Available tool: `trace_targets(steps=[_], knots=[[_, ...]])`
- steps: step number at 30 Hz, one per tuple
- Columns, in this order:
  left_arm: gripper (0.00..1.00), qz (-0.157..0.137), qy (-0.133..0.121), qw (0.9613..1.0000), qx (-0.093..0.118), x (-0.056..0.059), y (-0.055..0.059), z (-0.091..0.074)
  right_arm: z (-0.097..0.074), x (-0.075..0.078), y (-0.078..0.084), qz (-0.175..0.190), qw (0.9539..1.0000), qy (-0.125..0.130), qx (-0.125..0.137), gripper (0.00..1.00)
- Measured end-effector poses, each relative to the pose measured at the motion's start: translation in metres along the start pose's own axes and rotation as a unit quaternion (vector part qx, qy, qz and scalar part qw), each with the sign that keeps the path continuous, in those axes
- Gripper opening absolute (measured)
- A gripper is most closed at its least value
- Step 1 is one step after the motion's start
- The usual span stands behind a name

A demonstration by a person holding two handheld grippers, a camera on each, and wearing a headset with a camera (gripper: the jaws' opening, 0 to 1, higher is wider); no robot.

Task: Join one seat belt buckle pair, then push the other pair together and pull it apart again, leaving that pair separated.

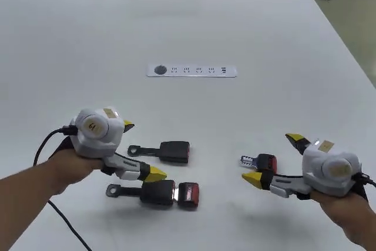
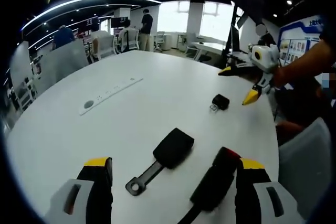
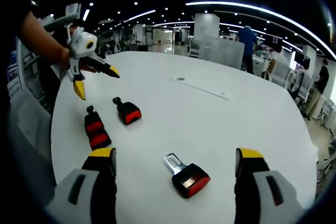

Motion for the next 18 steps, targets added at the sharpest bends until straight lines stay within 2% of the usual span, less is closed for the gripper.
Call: trace_targets(steps=[6,9,11,15,18], knots=[[1.0,-0.005,-0.011,0.9996,0.026,0.009,0.009,-0.027,-0.008,-0.017,-0.013,0.0,0.9999,0.007,0.013,0.96],[1.0,-0.003,-0.013,0.9993,0.035,0.013,0.014,-0.039,-0.011,-0.028,-0.018,0.004,0.9998,0.0,0.021,0.97],[1.0,-0.001,-0.014,0.9993,0.035,0.011,0.021,-0.046,-0.014,-0.034,-0.022,-0.002,0.9997,-0.003,0.023,0.98],[1.0,0.014,-0.009,0.9992,0.035,0.015,0.03,-0.061,-0.018,-0.052,-0.024,-0.018,0.9994,-0.023,0.02,0.98],[1.0,0.016,-0.003,0.9992,0.036,0.012,0.039,-0.074,-0.023,-0.071,-0.026,-0.038,0.9978,-0.05,0.021,0.99]])
Point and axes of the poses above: the centre of the closed fingertips' face, and the gripper's own axes: z roughly forward along the fingers, x roughly to its right, y roughly out of its underside, the point moved 5 cm from there along -z, roughly backward along the fingers, and after that the axes turned 12 degrees about -z, right-handed, at the moved point
